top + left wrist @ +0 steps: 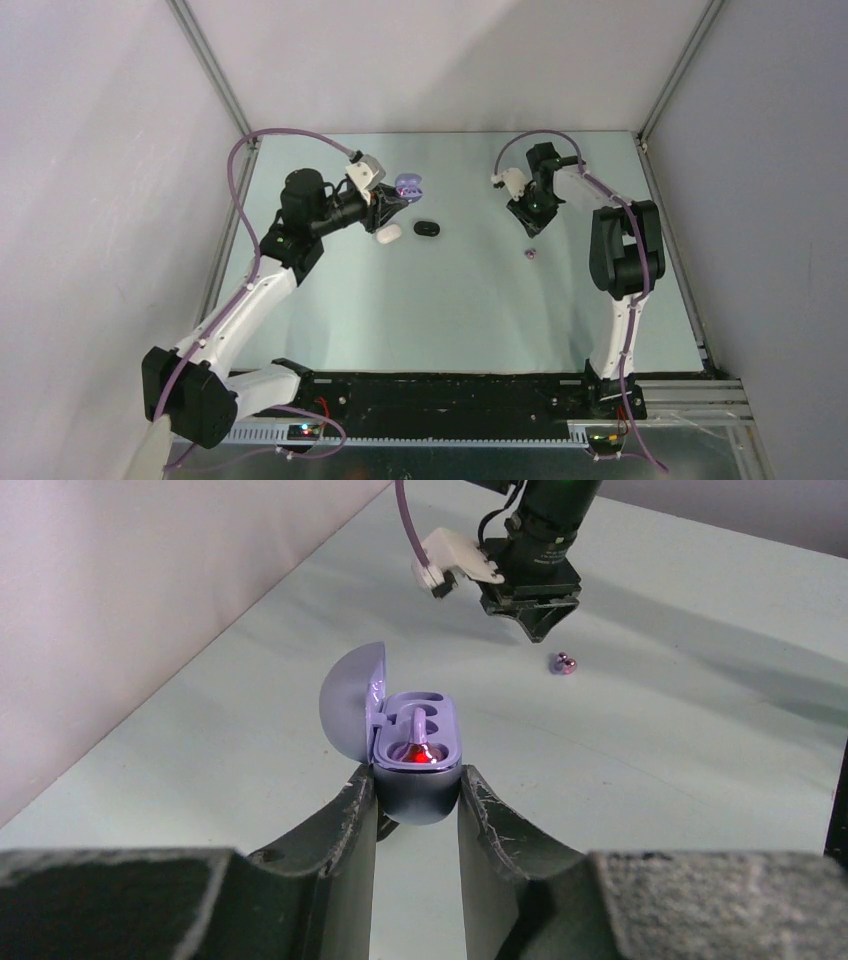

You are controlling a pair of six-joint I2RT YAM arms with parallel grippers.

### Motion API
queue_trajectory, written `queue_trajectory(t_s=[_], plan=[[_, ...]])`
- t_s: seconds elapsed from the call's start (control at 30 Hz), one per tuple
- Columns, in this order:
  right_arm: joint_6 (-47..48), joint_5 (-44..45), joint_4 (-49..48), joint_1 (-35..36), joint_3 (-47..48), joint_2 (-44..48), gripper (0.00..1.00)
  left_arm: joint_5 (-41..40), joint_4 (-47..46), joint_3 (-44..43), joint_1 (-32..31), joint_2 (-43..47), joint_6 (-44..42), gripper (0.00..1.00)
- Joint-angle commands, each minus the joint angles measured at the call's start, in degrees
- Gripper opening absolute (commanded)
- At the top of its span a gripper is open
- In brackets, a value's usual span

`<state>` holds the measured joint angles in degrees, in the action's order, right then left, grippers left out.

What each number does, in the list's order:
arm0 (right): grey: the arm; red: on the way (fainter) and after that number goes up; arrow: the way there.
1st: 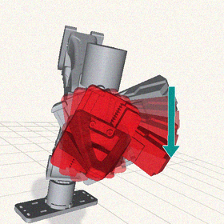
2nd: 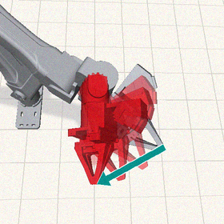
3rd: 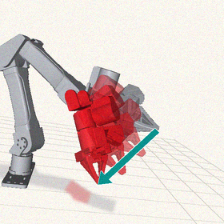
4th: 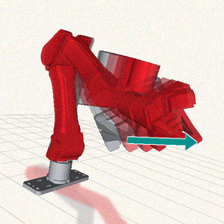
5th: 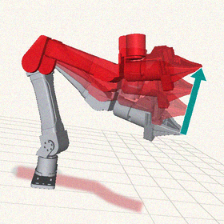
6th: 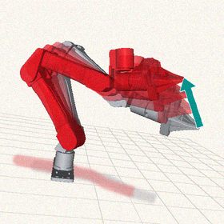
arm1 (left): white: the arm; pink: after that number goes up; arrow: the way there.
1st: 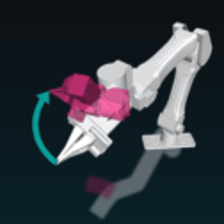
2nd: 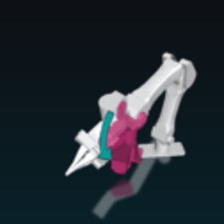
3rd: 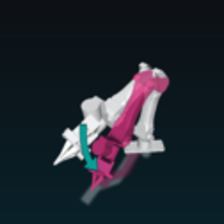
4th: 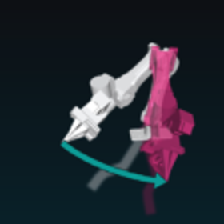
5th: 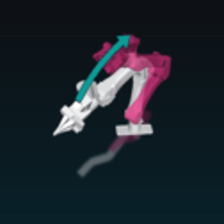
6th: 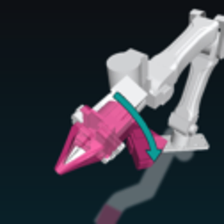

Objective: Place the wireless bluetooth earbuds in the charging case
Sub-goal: Pick up the earbud from the center of the board.

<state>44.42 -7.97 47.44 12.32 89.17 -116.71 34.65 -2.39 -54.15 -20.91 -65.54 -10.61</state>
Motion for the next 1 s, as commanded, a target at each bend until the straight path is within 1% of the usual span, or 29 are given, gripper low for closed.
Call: queue_trajectory(t_s=[0.0, 0.03, 0.07, 0.13, 0.2, 0.33, 0.47, 0.6, 0.67, 0.87, 0.97], plan=[[-21.1, -1.6, 2.0, 0.2, 4.7, 2.9, 0.39, -0.8, -2.2, 0.3, 0.4, 2.1, -0.6, 0.00], [-25.0, -1.1, 1.7, 1.1, 2.8, 4.8, 0.42, -0.8, -2.3, 0.3, 0.4, 2.0, -0.2, 0.00], [-26.5, -0.8, 1.9, 1.7, 1.7, 5.6, 0.45, -0.9, -2.3, 0.3, 0.4, 1.9, 0.0, 0.00], [-30.7, 0.2, 3.2, 3.3, -0.7, 6.8, 0.47, -0.8, -2.4, 0.2, 0.4, 1.7, 0.4, 0.00], [-34.9, 2.5, 2.7, 4.7, -2.7, 7.6, 0.47, -0.8, -2.5, 0.1, 0.4, 1.6, 0.4, 0.00], [-38.6, 5.5, 2.0, 6.8, -4.1, 7.9, 0.45, -1.3, -2.5, 0.1, 0.4, 1.7, 0.5, 0.00], [-39.8, 8.7, 1.7, 8.8, -4.0, 6.8, 0.44, -1.5, -1.9, 0.1, 0.4, 2.1, 0.3, 0.00], [-40.7, 14.4, 0.7, 9.1, -4.2, 5.7, 0.41, -1.5, -2.1, 0.1, 0.5, 1.9, 0.2, 0.00], [-40.1, 15.7, 0.1, 9.1, -4.4, 5.1, 0.39, -1.5, -2.5, 0.2, 0.5, 1.8, 0.5, 0.00], [-38.2, 16.5, -0.8, 8.8, -4.9, 3.1, 0.34, -1.7, -2.7, 0.4, 0.5, 1.7, 0.3, 0.00], [-38.1, 16.4, -0.9, 8.8, -5.3, 2.7, 0.33, -1.6, -2.7, 0.3, 0.7, 1.5, 0.3, 0.00]])
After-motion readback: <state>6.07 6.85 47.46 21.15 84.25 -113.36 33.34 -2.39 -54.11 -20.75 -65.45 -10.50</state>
